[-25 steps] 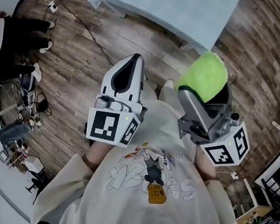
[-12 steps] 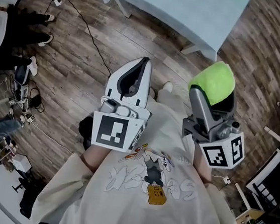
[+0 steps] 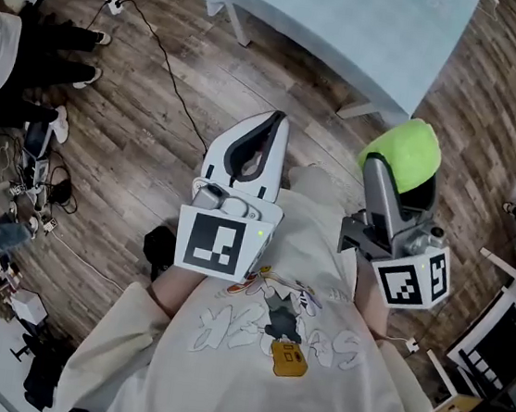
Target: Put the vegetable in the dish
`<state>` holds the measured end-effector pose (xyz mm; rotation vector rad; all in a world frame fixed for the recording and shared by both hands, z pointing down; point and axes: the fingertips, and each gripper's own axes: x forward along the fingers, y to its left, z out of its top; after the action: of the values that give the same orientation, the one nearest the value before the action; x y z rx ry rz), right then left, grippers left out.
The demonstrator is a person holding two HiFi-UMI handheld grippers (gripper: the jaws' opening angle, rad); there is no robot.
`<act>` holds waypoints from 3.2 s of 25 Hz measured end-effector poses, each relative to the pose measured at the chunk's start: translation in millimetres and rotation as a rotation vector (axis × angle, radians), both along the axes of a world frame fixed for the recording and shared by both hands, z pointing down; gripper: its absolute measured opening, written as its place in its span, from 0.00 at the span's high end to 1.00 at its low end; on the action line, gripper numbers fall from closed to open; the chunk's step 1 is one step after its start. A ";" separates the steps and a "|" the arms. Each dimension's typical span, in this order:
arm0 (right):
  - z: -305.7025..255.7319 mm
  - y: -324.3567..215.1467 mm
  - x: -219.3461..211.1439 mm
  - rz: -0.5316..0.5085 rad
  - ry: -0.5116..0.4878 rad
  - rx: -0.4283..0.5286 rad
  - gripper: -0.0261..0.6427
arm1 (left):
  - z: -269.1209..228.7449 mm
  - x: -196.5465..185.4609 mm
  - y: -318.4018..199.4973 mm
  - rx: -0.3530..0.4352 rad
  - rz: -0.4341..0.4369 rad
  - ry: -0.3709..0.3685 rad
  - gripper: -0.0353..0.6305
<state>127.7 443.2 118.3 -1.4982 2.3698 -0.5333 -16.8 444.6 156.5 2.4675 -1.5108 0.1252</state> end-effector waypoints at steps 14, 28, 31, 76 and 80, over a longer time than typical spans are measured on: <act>9.1 -57.9 -11.8 -0.016 0.005 -0.043 0.21 | 8.2 -23.5 -55.1 -0.022 -0.040 -0.010 0.94; 24.0 -219.0 -7.5 -0.100 -0.001 -0.065 0.21 | 23.3 -18.3 -207.7 -0.064 -0.088 -0.061 0.94; 20.1 -254.5 -1.8 -0.125 0.011 -0.054 0.21 | 15.4 -5.2 -243.5 -0.072 -0.091 -0.061 0.94; 140.8 -563.8 -23.2 -0.211 0.052 -0.268 0.21 | 109.8 13.0 -549.9 -0.264 0.011 -0.118 0.94; 165.4 -582.5 -33.4 -0.226 0.048 -0.295 0.21 | 136.5 6.5 -567.3 -0.304 0.026 -0.130 0.94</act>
<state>94.3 -139.2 283.8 -1.3722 2.6059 -0.9462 -10.3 -122.7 293.1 2.2721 -1.3903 0.4912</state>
